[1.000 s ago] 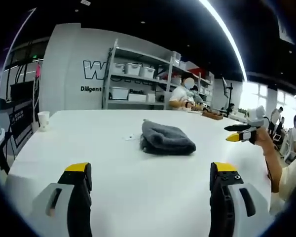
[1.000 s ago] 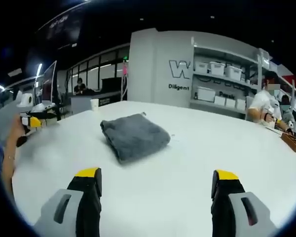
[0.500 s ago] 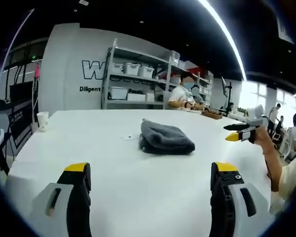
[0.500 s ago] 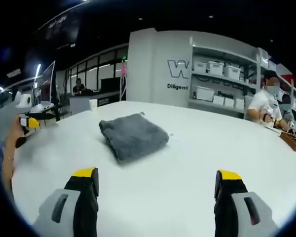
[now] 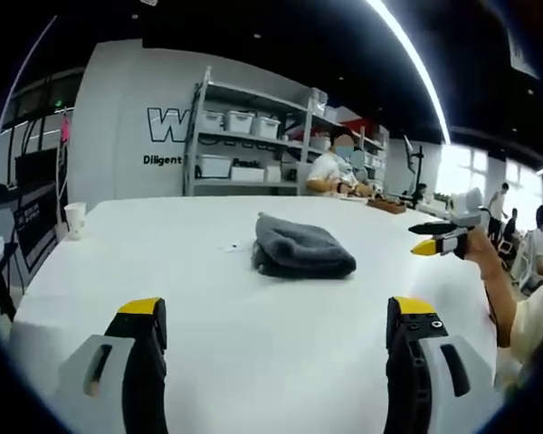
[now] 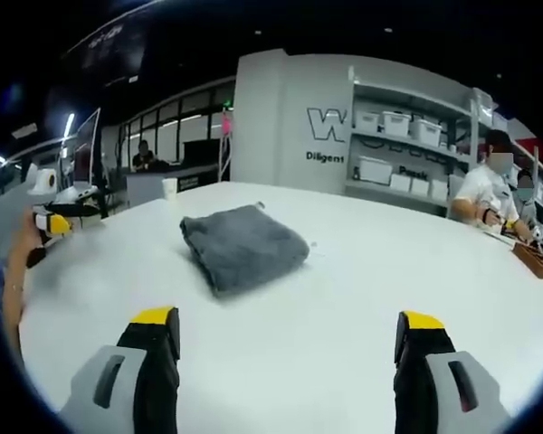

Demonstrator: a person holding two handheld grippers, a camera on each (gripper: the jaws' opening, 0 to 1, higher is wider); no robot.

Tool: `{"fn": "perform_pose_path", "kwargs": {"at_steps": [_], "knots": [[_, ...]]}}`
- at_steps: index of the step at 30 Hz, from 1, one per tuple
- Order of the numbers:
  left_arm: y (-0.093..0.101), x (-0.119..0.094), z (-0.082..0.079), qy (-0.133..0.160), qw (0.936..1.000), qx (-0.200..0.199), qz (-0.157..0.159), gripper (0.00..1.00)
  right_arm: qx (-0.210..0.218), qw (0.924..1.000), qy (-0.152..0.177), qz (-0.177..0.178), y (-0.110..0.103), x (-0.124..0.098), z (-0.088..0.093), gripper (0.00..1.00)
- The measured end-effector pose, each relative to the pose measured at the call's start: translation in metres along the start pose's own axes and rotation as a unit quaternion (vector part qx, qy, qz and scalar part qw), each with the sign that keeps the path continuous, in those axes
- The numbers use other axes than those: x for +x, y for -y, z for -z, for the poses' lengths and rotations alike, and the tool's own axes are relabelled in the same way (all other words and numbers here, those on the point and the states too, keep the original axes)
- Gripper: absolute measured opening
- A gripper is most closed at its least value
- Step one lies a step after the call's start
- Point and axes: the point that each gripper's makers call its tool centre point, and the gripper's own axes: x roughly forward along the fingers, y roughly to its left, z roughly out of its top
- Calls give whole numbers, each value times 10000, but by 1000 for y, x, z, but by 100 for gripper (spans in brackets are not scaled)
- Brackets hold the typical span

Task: Open the folded towel by lifting each exposed corner and separating the folded layers until the towel lies flat within the target outline without major curled edges

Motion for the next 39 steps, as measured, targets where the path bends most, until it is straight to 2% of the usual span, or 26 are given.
{"fn": "perform_pose_path", "kwargs": {"at_steps": [10,12,14,17,22,25,28,31,35,39], "knots": [[2,2,4,-102,9999,38,40,99,-273,9996,15,71,-2,4,-1,99],[2,2,4,-106,9999,40,34,99,-461,9989,49,83,-6,7,-2,98],[2,2,4,-110,9999,43,30,99,-858,9962,121,25,-10,9,-6,93],[2,1,4,-114,9999,41,25,99,-1032,9946,55,67,-15,14,-5,95],[2,1,5,-127,9999,35,39,99,-1980,9802,30,52,-36,31,-3,91],[2,2,5,-147,9999,46,43,99,-2205,9754,-39,-33,-48,40,2,88],[2,2,6,-169,9998,56,48,99,-2388,9710,-38,-75,-55,45,5,76],[3,3,7,-206,9997,82,53,99,-2738,9617,126,17,-60,49,1,69],[3,3,8,-207,9997,74,51,99,-3018,9530,253,78,-66,51,-3,62],[1,7,13,-287,9996,24,77,98,-3101,9502,288,52,-73,54,-2,52]]}}
